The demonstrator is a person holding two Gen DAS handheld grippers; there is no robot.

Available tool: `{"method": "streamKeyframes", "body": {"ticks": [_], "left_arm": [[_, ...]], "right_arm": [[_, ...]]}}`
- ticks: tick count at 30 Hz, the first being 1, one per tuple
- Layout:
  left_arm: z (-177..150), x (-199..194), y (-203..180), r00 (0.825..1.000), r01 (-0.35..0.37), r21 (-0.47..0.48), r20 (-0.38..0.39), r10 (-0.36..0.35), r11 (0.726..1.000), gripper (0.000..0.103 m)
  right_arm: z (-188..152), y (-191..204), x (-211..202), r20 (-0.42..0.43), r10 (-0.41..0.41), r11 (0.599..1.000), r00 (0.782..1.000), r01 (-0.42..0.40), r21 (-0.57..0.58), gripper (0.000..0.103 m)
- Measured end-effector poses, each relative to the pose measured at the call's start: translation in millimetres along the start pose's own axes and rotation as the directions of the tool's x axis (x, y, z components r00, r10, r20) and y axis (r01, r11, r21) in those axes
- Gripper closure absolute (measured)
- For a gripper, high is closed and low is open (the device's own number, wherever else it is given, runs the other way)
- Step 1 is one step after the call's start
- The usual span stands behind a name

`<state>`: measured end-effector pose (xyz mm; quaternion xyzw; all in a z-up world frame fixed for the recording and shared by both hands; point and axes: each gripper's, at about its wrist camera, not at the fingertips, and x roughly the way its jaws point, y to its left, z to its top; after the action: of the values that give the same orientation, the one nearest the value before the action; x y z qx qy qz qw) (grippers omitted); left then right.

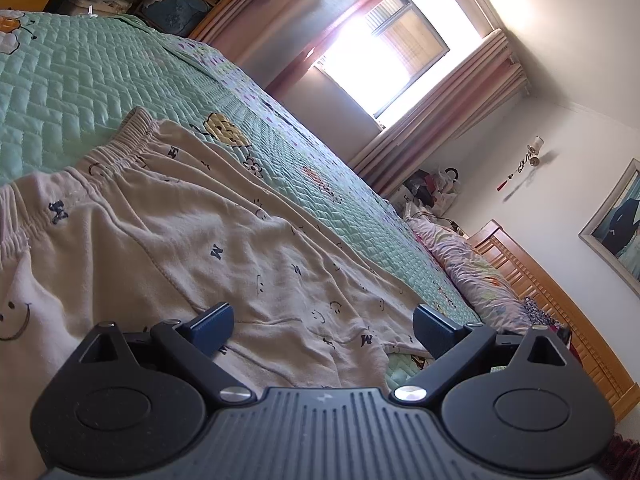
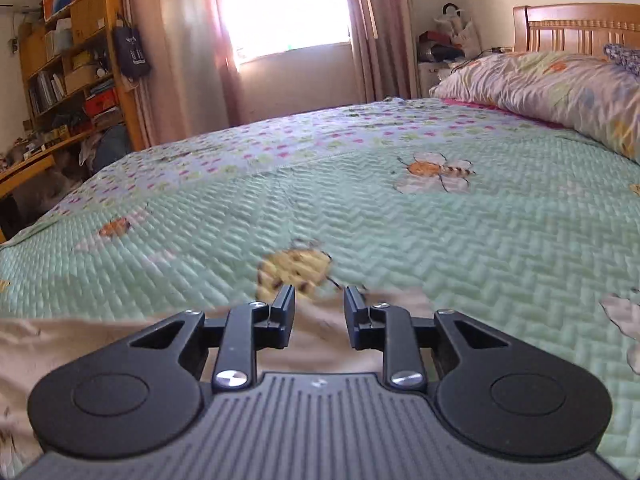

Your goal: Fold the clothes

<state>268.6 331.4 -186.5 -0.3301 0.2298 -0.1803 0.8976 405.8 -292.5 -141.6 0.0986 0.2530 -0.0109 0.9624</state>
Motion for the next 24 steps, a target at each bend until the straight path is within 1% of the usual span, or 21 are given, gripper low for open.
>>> {"method": "streamKeyframes", "body": {"ticks": [1,2,3,4,5,6,7,8,10,11,12,13,14,16,19,20,21,22,23,24], "left_arm": [[0,0,0,1.000,0.000,0.002,0.000,0.000,1.000,0.005],[0,1,0,1.000,0.000,0.003,-0.001,0.000,1.000,0.005],[0,1,0,1.000,0.000,0.005,-0.001,0.000,1.000,0.005],[-1,1,-1,1.000,0.000,0.005,-0.001,0.000,1.000,0.005],[-1,1,-1,1.000,0.000,0.005,-0.001,0.000,1.000,0.005],[-1,1,-1,1.000,-0.001,0.005,-0.001,0.001,1.000,0.005],[-1,1,-1,1.000,-0.002,0.006,-0.002,0.002,1.000,0.005],[-1,2,-1,1.000,-0.004,0.007,-0.003,0.004,1.000,0.005],[-1,3,-2,1.000,-0.007,0.009,-0.005,0.007,1.000,0.005],[-1,3,-2,1.000,-0.008,0.010,-0.006,0.008,1.000,0.005],[-1,4,-3,1.000,-0.012,0.013,-0.008,0.013,1.000,0.005],[-1,5,-4,1.000,-0.019,0.018,-0.011,0.019,1.000,0.005],[-1,6,-5,1.000,-0.026,0.023,-0.014,0.026,0.999,0.005],[-1,7,-7,0.999,-0.036,0.029,-0.019,0.037,0.999,0.005],[0,8,-8,0.998,-0.053,0.034,-0.023,0.053,0.998,0.005],[0,8,-10,0.998,-0.062,0.040,-0.025,0.063,0.997,0.005],[0,9,-13,0.996,-0.081,0.054,-0.029,0.082,0.995,0.005],[-1,9,-17,0.994,-0.102,0.070,-0.033,0.104,0.992,0.005],[-2,9,-22,0.991,-0.129,0.086,-0.035,0.132,0.988,0.005],[-3,8,-27,0.986,-0.160,0.102,-0.034,0.164,0.982,0.004]], "right_arm": [[-3,-2,13,-0.060,-0.036,0.999,0.998,0.036,-0.015,0.073],[-5,-4,27,-0.121,-0.077,0.997,0.990,0.073,-0.034,0.074],[-10,-8,48,-0.175,-0.105,0.993,0.979,0.092,-0.078,0.077],[-9,-11,58,-0.138,-0.094,0.989,0.986,0.078,-0.122,0.079],[-5,-11,67,-0.123,-0.115,0.985,0.986,0.097,-0.142,0.084],[1,-10,72,-0.107,-0.131,0.985,0.986,0.117,-0.128,0.086],[8,-9,77,-0.091,-0.147,0.984,0.985,0.137,-0.111,0.085],[14,-8,83,-0.075,-0.163,0.983,0.984,0.156,-0.095,0.079],[18,5,63,-0.017,-0.103,0.993,0.995,0.101,-0.068,0.077],[20,12,53,0.013,-0.071,0.996,0.997,0.072,-0.056,0.074],[17,20,43,0.008,-0.047,0.997,0.999,0.047,-0.055,0.070],[14,27,33,0.000,-0.023,0.998,1.000,0.023,-0.054,0.053],[7,29,39,-0.073,-0.043,0.997,0.996,0.038,-0.071,0.034],[-11,23,48,-0.182,-0.099,0.993,0.978,0.085,-0.083,0.034],[-14,48,6,-0.072,-0.106,0.994,0.992,0.104,-0.028,0.035],[-18,63,-13,-0.042,-0.041,0.999,0.998,0.040,-0.031,0.035],[-25,83,-34,-0.022,0.023,0.998,1.000,-0.024,-0.065,0.035],[-34,106,-57,-0.012,0.085,0.989,0.996,-0.086,-0.118,0.035],[-44,128,-79,-0.025,0.159,0.972,0.987,-0.161,-0.170,0.034],[-55,147,-99,-0.056,0.231,0.949,0.971,-0.238,-0.209,0.034]]}}
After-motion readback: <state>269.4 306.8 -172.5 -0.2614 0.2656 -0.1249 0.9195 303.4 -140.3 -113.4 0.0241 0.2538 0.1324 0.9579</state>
